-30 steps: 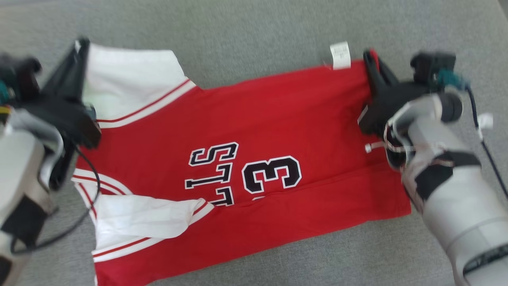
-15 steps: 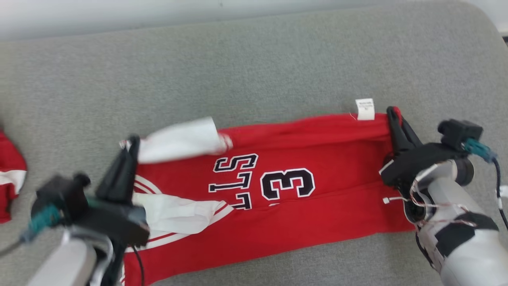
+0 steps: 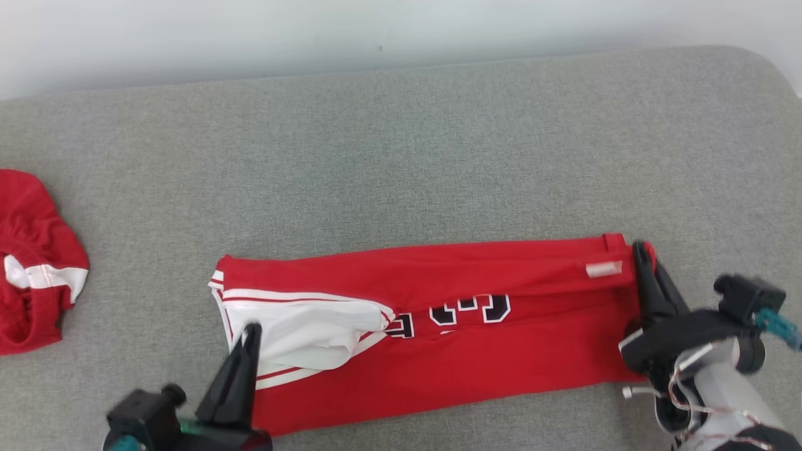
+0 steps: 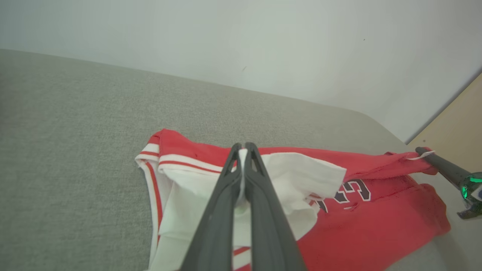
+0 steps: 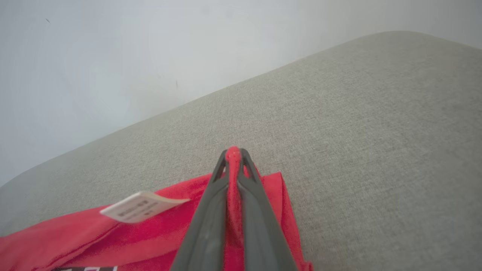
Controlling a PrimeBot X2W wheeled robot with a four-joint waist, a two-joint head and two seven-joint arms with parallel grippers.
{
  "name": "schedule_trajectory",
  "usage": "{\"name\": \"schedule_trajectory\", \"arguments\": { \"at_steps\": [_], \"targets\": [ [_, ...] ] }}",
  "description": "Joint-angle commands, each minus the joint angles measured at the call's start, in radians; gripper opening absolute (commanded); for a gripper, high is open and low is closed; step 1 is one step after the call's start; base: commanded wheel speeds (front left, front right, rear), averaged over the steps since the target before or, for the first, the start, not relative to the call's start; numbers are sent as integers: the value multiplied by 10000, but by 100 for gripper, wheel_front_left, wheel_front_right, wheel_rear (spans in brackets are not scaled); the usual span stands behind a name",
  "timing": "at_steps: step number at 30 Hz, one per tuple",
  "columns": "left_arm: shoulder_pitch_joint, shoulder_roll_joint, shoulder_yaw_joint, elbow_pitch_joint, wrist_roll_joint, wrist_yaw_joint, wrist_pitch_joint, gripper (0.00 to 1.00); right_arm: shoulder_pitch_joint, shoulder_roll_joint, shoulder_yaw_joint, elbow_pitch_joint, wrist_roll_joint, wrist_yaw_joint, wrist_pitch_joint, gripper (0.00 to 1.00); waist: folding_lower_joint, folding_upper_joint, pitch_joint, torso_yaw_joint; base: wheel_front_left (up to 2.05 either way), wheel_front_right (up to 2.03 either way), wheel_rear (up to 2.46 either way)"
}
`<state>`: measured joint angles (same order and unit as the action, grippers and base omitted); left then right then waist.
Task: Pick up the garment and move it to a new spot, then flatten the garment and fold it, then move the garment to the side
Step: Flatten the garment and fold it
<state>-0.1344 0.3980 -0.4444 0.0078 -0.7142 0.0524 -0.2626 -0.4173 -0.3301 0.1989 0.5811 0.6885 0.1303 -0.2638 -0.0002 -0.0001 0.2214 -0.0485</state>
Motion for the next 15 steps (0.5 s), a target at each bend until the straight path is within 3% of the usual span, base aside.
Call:
{"name": "schedule_trajectory", "arguments": {
  "at_steps": [1,4,5,6,7,8,15],
  "targets": [
    [209,27,-56,137,190,-43,-28,0,197,65,-62,-48,-44,12,-6,0,2,1,-51,41,0,0,0],
    [401,-234,28,481,163,-93,-29,0,444,76,-128,113,-73,12,11,0,2,1,-114,74,0,0,0],
    [360,-228,87,532,407,-61,-30,0,488,92,-186,101,-89,12,9,44,2,1,-147,93,0,0,0],
    [340,-374,246,549,465,18,-30,44,535,133,-223,88,-64,12,8,100,2,1,-185,108,0,0,0],
    [356,-465,396,566,684,70,-29,92,588,129,-262,79,-71,12,6,100,2,1,-238,129,0,0,0],
    [360,-558,652,532,961,171,-29,100,620,83,-306,40,-109,12,5,100,2,1,-281,151,0,0,0],
    [1035,-1330,2337,-314,2734,678,-29,100,1003,-149,-592,-218,-191,12,11,100,2,1,-757,334,0,0,0]
  ]
}}
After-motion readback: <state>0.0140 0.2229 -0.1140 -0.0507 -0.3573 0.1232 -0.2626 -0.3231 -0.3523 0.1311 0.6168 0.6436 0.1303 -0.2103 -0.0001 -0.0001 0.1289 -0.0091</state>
